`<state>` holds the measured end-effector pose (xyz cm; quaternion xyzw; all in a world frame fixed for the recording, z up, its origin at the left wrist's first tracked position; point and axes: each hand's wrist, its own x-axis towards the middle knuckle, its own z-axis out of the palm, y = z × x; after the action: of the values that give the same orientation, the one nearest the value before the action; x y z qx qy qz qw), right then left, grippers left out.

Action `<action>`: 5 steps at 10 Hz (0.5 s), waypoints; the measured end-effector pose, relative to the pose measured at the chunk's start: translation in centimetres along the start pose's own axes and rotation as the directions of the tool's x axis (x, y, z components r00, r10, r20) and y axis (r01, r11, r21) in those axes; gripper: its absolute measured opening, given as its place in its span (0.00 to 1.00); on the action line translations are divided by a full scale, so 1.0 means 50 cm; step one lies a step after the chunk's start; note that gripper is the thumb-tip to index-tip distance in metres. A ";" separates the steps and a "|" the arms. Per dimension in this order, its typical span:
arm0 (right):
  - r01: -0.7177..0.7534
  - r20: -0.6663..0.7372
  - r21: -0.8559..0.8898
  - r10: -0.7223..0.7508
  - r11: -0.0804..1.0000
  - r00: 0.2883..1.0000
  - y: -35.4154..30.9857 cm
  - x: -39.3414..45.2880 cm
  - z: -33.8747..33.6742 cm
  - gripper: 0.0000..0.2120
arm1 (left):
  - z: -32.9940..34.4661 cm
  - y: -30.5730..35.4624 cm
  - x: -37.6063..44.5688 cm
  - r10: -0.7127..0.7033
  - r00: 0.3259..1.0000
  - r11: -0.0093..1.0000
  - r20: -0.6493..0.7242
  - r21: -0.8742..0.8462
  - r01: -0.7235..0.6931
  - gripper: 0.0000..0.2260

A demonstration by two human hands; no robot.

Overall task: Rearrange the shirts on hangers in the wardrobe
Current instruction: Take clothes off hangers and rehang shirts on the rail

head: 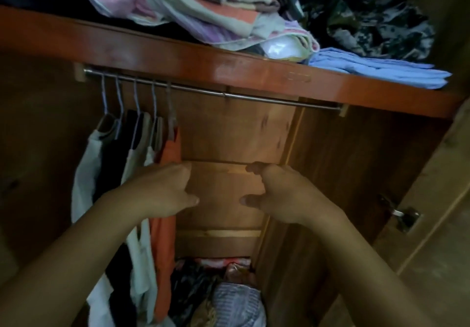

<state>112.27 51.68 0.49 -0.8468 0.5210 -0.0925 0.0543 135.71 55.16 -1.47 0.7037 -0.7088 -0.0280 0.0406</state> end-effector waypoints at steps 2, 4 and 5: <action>0.126 0.038 0.049 -0.128 0.991 0.991 -0.066 0.107 0.032 0.33 | 0.007 -0.065 0.034 -0.128 0.990 0.990 -0.063 -0.071 0.123 0.15; 0.099 0.036 0.142 -0.105 0.985 0.994 -0.157 0.242 0.102 0.18 | 0.026 -0.108 0.029 -0.149 0.989 0.987 -0.008 -0.064 0.148 0.13; 0.074 0.033 0.194 -0.082 0.978 0.996 -0.194 0.305 0.144 0.25 | 0.030 -0.111 0.037 -0.154 0.987 0.986 -0.050 -0.078 0.149 0.12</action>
<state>128.98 42.40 -3.18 -0.8590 0.4748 -0.1272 0.1431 141.10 53.22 -3.46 0.7541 -0.6503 -0.0372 0.0842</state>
